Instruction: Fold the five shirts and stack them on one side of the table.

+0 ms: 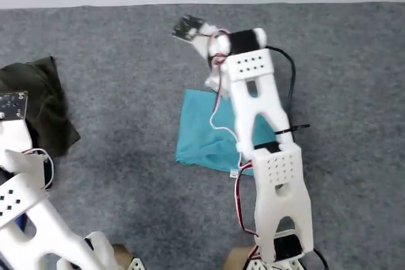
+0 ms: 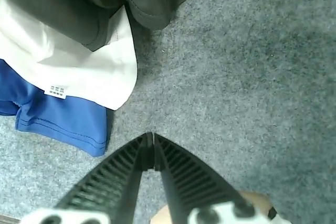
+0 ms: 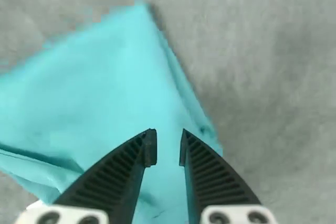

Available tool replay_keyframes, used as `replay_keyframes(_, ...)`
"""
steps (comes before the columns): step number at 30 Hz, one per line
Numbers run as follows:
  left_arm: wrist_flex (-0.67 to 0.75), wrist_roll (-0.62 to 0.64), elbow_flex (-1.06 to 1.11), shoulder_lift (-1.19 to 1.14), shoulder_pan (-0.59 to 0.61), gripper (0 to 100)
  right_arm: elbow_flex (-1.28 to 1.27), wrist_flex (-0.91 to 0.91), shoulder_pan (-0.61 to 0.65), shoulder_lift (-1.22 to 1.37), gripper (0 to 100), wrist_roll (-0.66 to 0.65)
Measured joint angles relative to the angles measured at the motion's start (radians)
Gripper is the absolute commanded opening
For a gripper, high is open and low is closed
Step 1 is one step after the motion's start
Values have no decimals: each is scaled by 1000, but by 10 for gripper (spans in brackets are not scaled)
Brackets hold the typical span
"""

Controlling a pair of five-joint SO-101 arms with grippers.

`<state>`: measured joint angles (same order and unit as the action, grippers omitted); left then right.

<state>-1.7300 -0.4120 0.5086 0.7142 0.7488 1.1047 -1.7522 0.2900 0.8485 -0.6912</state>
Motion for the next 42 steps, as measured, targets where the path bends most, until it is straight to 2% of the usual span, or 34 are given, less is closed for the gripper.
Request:
replay_keyframes(7, 0, 0, 0, 0, 0, 5, -239, -2, -51, -21, 90, 127)
replay_keyframes(17, 0, 0, 0, 0, 0, 5, -661, -2, -49, -282, 89, 219)
replay_keyframes(30, 0, 0, 0, 0, 0, 5, -1154, -2, -46, -589, 89, 204)
replay_keyframes(37, 0, 0, 0, 0, 0, 5, -1180, 8, -46, -730, 90, 196)
replay_keyframes(42, 0, 0, 0, 0, 0, 5, -1180, 153, -71, -789, 93, 196)
